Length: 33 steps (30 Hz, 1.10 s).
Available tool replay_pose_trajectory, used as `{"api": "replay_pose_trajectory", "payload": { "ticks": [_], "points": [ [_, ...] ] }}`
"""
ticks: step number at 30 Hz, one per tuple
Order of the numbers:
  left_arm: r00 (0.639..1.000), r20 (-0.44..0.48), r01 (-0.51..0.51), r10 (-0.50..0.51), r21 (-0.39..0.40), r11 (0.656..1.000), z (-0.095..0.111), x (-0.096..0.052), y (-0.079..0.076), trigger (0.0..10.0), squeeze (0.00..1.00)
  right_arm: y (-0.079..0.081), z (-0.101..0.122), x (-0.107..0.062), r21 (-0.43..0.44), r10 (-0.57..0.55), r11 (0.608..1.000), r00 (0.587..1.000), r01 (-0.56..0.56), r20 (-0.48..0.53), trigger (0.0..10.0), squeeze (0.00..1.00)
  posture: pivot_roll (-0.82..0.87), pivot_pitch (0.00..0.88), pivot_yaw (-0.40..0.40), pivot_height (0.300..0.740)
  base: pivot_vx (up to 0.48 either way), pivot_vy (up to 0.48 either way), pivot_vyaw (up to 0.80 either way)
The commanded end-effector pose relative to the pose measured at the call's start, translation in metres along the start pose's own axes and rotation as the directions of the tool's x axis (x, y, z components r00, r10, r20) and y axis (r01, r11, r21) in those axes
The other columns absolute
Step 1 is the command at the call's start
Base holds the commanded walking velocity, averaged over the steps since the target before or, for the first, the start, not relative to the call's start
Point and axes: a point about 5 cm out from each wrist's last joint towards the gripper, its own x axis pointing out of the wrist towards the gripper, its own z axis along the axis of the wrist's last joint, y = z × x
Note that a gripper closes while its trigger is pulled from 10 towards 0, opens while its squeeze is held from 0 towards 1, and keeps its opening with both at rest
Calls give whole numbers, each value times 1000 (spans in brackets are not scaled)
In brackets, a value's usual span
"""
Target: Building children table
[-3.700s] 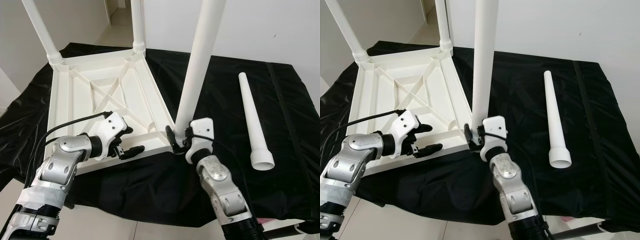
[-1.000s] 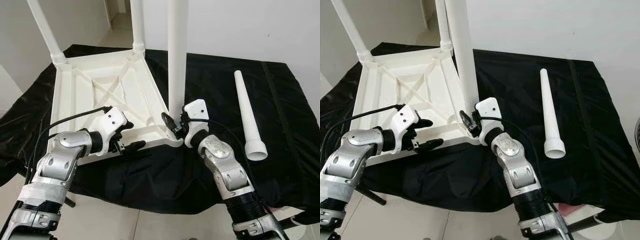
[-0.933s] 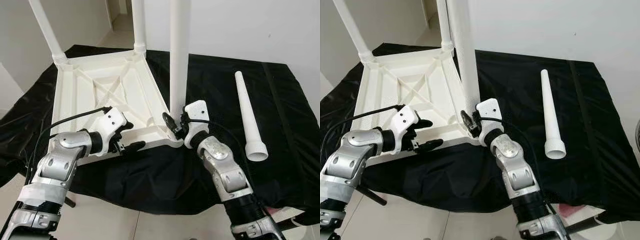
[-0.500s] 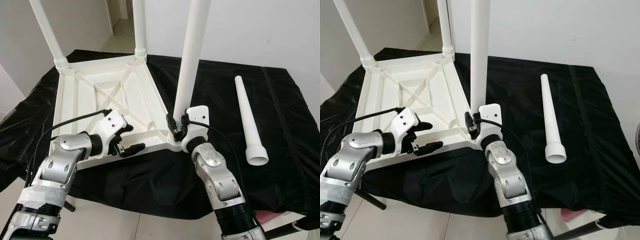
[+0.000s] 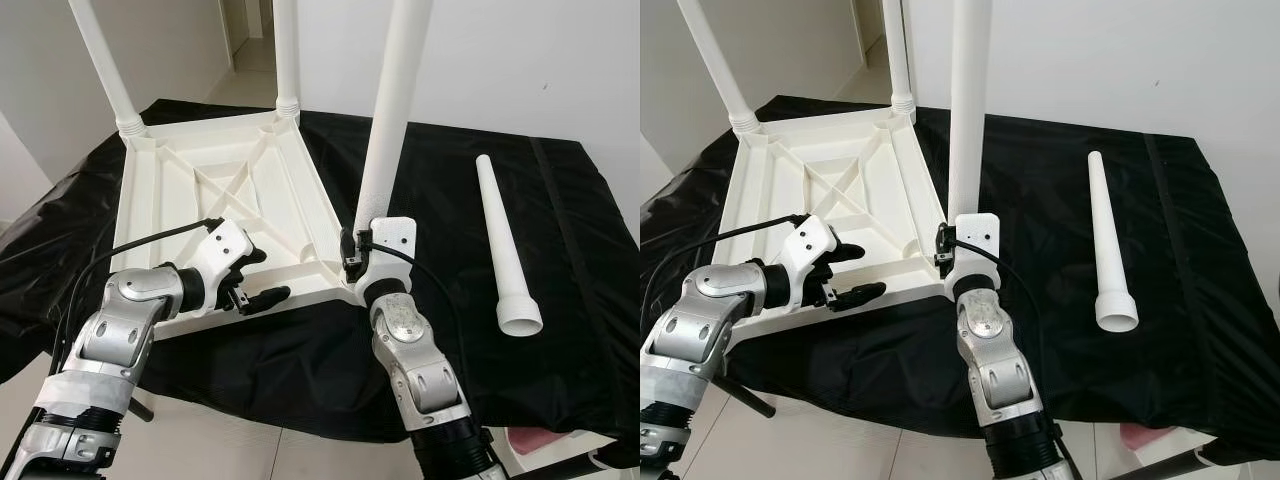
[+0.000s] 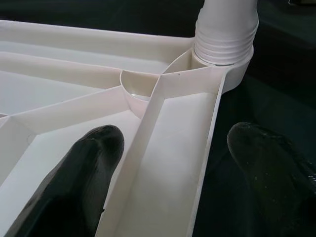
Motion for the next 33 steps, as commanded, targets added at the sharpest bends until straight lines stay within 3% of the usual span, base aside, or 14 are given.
{"api": "replay_pose_trajectory", "payload": {
  "ticks": [1,5,6,11,18,20,26,33],
  "points": [
    [996,-11,-93,93,6,996,0,-2,5,10000,0,-15,-51,-10,-42,-71,997,971,63,-229,10000,980,-54,124,72,740,0,0,0],
    [996,-10,-94,94,8,996,0,-2,5,10000,0,-12,-45,-8,-33,-39,999,980,33,-195,10000,1000,-54,124,72,740,0,0,0],
    [995,-9,-94,94,8,996,0,-2,5,10000,0,-4,-30,-5,29,76,997,991,-73,-112,10000,0,-54,124,72,740,0,0,0],
    [995,-9,-95,95,8,995,0,-3,5,10000,0,5,-15,-7,63,194,979,981,-193,-21,10000,0,-55,124,73,740,0,0,0],
    [995,-8,-96,96,7,995,0,-3,5,10000,0,9,9,-11,35,298,952,947,-304,122,10000,0,-55,125,74,740,0,0,0],
    [995,-8,-96,96,7,995,0,-3,5,10000,0,9,9,-11,35,298,952,947,-304,122,10000,0,-55,125,74,740,0,0,0],
    [995,-9,-97,97,7,995,1,-3,5,10000,0,3,20,-9,2,308,950,936,-312,171,10000,0,-56,126,74,740,0,0,0],
    [995,-7,-96,96,6,995,1,-2,6,10000,0,-19,23,2,-102,366,930,919,-355,145,10000,0,-60,128,78,740,0,0,0]
  ]
}}
